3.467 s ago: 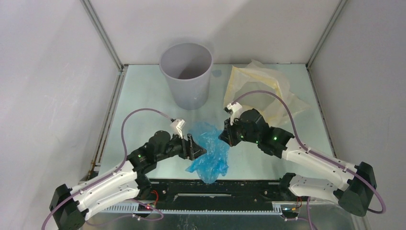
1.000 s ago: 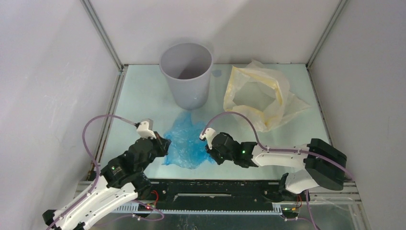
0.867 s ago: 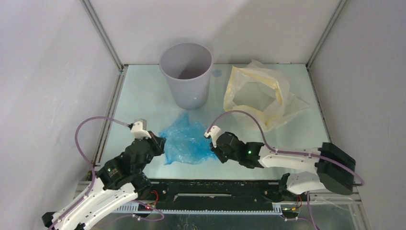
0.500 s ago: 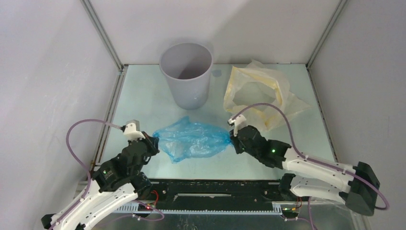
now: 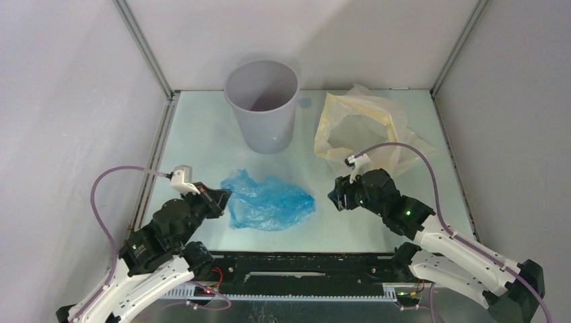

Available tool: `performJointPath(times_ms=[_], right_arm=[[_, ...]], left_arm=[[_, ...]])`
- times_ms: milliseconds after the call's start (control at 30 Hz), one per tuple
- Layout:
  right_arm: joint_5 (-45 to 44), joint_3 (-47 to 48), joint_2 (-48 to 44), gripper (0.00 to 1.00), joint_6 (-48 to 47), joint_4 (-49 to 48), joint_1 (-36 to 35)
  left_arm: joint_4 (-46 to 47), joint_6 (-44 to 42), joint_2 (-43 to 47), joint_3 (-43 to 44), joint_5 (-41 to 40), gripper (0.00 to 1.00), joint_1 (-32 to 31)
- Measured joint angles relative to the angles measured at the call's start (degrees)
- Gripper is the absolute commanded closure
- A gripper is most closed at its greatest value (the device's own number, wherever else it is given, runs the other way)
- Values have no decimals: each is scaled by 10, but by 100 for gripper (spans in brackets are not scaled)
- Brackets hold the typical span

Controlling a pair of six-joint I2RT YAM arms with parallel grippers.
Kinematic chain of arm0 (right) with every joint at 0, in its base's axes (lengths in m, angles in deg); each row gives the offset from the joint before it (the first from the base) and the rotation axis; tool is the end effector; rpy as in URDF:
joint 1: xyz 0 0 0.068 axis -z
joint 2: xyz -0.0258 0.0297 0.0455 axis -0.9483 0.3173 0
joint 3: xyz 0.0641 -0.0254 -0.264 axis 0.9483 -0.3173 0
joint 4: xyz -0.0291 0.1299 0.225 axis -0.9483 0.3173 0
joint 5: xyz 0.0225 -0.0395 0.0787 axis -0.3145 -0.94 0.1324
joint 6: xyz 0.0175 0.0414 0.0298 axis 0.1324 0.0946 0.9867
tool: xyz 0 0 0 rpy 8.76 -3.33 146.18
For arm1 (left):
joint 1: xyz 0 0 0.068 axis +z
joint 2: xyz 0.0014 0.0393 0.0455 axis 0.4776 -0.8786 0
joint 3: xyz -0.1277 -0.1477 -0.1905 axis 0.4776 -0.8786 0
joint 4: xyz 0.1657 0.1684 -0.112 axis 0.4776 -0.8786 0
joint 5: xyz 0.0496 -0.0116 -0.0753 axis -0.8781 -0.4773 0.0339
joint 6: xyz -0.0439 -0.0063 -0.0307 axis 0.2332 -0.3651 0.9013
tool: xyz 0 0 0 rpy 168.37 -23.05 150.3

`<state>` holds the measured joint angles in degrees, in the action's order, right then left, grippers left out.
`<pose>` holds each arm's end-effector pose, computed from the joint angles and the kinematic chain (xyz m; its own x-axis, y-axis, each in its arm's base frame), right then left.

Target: Put the trash bags into the trash bin

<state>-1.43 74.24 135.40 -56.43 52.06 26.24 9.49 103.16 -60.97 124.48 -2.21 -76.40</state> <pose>0.1321 0.1271 0.2568 -0.5458 -0.0946 -0.8326 -0.4817 0.8484 0.2194 0.0563 -0.0374 0.2990 -0.4047 -0.4517 -0.7951 0.1148 0.8375 -0.5342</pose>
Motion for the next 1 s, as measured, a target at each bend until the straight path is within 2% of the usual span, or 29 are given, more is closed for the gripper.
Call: performJointPath(times_ms=[167, 300, 400, 533, 600, 667, 800, 867, 1000], right_arm=[[89, 0, 5, 32, 11, -25, -12], [108, 0, 31, 26, 25, -35, -69], [103, 1, 56, 27, 42, -32, -112], [68, -3, 68, 32, 83, -36, -140], [47, -22, 69, 41, 116, -67, -147], [29, -43, 80, 64, 143, -91, -148], [-7, -70, 132, 92, 194, -127, -148], [-29, -73, 158, 99, 216, -152, -148], [-69, -73, 208, 100, 243, -218, -142]], left_arm=[[78, 5, -34, 7, 119, 100, 0], [150, 22, -94, 6, 211, 100, -1], [206, 42, -120, -9, 259, 100, -12], [261, 59, -136, -32, 280, 100, -45], [282, 61, -149, -34, 283, 100, -63], [299, 61, -157, -34, 285, 100, -71], [320, 61, -160, -34, 285, 99, -76], [327, 61, -158, -34, 285, 99, -76], [358, 61, -160, -39, 282, 100, -76]])
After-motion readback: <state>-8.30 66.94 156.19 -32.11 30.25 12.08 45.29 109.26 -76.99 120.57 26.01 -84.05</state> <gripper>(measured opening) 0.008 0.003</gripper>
